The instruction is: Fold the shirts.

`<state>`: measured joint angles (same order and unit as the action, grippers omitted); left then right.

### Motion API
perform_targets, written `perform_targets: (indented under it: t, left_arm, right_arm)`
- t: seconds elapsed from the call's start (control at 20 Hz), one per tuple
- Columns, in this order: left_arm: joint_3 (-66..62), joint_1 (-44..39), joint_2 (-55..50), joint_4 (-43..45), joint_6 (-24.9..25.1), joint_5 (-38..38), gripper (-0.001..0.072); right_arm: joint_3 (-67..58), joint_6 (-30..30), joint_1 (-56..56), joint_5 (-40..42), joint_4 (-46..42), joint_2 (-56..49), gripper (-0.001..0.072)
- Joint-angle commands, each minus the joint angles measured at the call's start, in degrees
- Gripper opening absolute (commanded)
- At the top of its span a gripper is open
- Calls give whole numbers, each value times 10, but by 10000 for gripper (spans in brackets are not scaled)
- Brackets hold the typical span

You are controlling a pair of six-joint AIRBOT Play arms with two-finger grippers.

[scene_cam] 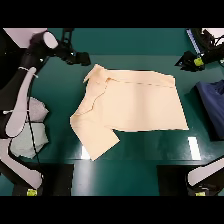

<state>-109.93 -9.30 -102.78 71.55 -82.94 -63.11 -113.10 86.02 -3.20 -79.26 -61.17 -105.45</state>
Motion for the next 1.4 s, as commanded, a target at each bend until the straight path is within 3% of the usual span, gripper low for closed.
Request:
perform_targets:
  t: [0.0,0.2,0.55,0.7,0.95,1.35]
  left_arm:
    - [-20,66,19,1,-2,-157,619]
    - [63,132,94,-30,-7,-204,619]
    - [535,134,324,-35,56,-92,619]
    - [673,135,407,-75,73,-28,619]
    - [777,134,430,-174,111,10,619]
    - [805,134,423,-259,145,81,618]
  right_arm:
    - [0,-55,-8,-72,-4,30,445]
    - [11,-83,-11,-169,-3,73,445]
    - [277,-87,-12,-113,-3,228,440]
    - [371,-93,-12,-84,1,292,439]
    - [445,-93,-12,-55,1,366,439]
    - [467,-92,-12,-43,1,420,439]
